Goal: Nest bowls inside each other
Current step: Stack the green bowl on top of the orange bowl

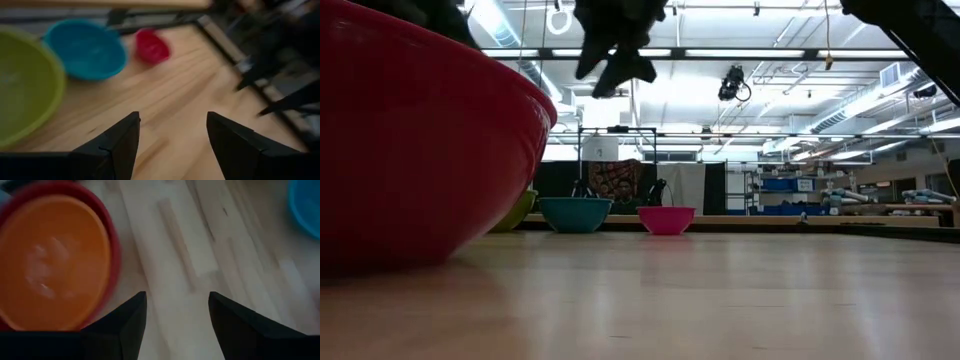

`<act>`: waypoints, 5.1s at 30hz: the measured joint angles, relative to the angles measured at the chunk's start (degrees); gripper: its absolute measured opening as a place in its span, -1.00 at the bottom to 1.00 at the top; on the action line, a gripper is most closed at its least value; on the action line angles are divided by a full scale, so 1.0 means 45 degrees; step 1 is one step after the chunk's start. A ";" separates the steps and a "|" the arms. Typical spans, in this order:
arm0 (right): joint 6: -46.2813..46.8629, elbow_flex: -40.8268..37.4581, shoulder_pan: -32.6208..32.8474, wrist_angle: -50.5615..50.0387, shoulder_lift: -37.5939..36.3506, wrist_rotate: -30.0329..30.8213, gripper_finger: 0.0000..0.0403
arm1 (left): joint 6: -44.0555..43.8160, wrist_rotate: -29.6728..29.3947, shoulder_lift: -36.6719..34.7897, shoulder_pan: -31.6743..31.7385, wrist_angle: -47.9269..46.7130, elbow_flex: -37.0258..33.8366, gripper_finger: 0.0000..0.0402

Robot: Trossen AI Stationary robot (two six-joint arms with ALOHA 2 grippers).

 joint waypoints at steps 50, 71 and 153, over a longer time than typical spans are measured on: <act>0.0528 -1.3443 -0.0469 0.7969 -0.8731 0.0032 0.03 | 0.4276 0.2068 0.7432 1.1356 -0.3556 0.2404 0.31; 0.0533 -1.3531 -0.0724 0.8265 -0.8731 -0.0140 0.02 | 0.8002 0.0981 0.8243 0.4487 -0.3175 0.2428 -0.03; 0.4438 -1.3526 0.2422 0.7494 -0.9090 0.2386 -0.04 | 0.2153 0.1104 1.3115 -1.3170 -0.5540 0.8548 -0.94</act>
